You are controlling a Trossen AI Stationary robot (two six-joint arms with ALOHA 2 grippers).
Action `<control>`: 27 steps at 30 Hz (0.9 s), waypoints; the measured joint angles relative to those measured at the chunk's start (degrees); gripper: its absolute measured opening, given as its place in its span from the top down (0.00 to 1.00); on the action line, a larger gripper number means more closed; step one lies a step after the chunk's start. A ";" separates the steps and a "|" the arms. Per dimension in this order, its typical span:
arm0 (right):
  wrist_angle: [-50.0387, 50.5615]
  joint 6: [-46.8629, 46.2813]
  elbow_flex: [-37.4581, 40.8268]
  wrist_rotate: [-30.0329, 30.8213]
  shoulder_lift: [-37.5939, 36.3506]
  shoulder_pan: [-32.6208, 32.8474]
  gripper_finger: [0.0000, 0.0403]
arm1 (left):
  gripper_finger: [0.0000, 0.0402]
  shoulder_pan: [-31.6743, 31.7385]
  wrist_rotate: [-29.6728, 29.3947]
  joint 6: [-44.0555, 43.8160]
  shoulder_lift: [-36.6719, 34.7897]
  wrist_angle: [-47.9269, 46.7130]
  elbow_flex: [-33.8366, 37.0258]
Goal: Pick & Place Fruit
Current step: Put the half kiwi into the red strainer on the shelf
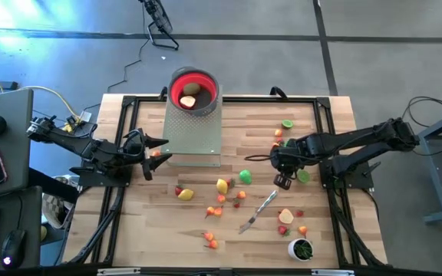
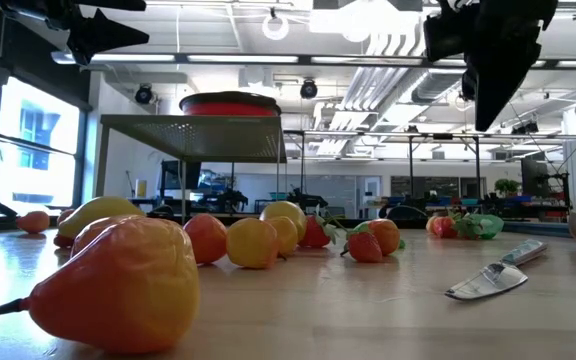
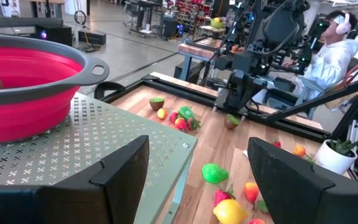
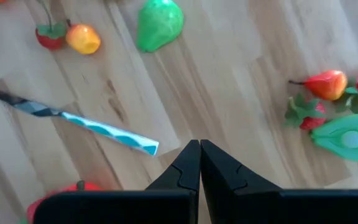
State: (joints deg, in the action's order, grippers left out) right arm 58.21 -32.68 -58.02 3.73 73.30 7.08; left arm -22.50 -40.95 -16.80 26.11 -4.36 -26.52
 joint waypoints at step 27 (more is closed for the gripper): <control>2.16 1.01 0.00 9.04 0.00 0.04 0.20 | 0.34 -0.01 -0.06 -0.02 0.01 -0.07 0.00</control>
State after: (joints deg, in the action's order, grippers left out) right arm 60.37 -31.67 -58.02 12.77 73.30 7.11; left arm -22.51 -41.01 -16.82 26.12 -4.43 -26.52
